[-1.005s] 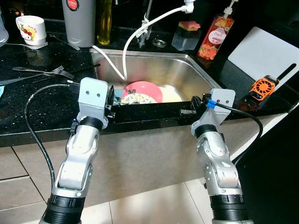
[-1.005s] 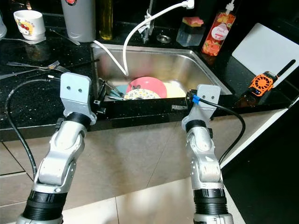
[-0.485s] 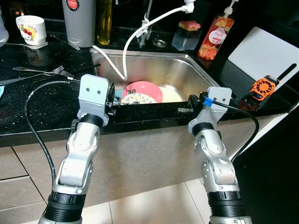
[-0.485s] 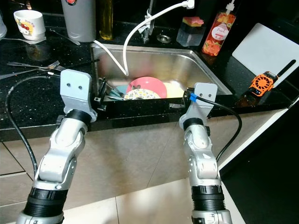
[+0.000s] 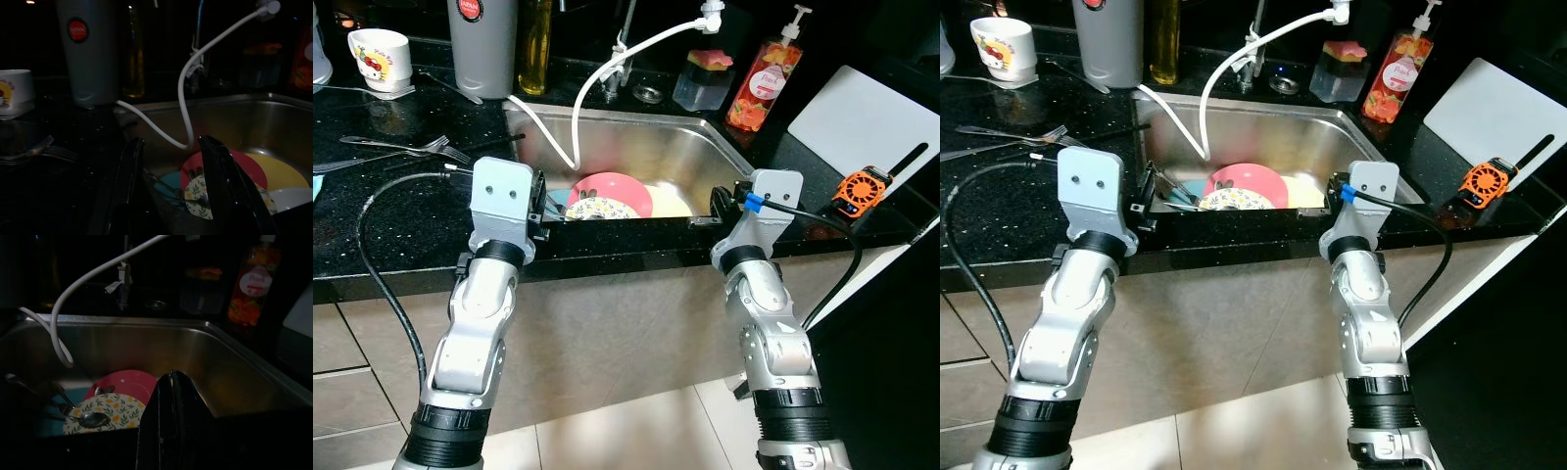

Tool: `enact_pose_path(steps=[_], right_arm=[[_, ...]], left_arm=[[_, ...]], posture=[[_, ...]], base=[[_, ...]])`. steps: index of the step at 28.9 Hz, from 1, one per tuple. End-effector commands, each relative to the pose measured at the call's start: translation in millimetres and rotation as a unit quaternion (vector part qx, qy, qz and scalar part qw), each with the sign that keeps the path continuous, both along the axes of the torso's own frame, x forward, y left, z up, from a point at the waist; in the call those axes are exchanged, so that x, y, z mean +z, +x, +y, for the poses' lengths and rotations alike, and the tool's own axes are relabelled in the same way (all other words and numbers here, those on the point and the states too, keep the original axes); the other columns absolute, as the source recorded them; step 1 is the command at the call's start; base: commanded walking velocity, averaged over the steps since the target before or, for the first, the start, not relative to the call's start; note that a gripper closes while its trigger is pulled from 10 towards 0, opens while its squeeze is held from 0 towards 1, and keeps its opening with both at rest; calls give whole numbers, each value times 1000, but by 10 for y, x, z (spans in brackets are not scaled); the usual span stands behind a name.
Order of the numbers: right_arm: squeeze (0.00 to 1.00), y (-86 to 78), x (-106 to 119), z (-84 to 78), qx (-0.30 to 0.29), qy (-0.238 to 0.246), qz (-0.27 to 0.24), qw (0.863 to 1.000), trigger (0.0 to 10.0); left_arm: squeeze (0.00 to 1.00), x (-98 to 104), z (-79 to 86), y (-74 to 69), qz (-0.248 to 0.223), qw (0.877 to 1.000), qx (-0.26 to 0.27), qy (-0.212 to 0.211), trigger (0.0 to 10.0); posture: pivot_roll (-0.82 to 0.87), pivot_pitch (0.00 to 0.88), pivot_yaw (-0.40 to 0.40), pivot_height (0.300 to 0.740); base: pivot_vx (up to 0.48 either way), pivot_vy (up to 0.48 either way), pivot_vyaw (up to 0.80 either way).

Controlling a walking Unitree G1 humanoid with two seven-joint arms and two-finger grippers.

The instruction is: Kitchen organization

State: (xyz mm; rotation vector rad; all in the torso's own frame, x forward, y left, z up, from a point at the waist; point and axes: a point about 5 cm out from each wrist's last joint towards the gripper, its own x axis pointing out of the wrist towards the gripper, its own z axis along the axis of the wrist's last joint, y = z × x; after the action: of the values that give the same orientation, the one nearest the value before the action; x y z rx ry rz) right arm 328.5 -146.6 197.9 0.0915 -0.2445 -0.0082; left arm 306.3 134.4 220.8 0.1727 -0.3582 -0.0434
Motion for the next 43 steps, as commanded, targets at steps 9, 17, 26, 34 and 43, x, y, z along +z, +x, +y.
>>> enact_pose_path(steps=[9, 17, 26, 34, 43], right_arm=[[0, -55, -30, -97, -39, 24, -2, 999, 10000], [0, -69, -44, -134, -48, 36, 0, 998, 10000], [0, -94, -68, -187, -80, 48, 4, 996, 10000], [0, -187, -194, -145, -95, 57, 25, 993, 10000], [0, -147, -113, -145, -87, 46, 16, 995, 10000]], left_arm=[[0, 60, -90, 30, -11, 999, -32, 37, 10000], [0, 314, -159, 54, -67, 991, -54, 99, 10000], [0, 426, -301, 167, -58, 992, -90, 74, 10000], [0, 530, -424, 262, -58, 989, -119, 63, 10000], [0, 420, -394, 279, -39, 991, -109, 73, 10000]], posture=[[208, 0, -133, 740], [234, 2, -110, 740], [218, 0, -37, 740], [194, 3, -1, 740], [190, 4, -34, 740]], base=[[0, 0, 0], [0, 0, 0], [0, 0, 0], [0, 0, 0], [0, 0, 0]])
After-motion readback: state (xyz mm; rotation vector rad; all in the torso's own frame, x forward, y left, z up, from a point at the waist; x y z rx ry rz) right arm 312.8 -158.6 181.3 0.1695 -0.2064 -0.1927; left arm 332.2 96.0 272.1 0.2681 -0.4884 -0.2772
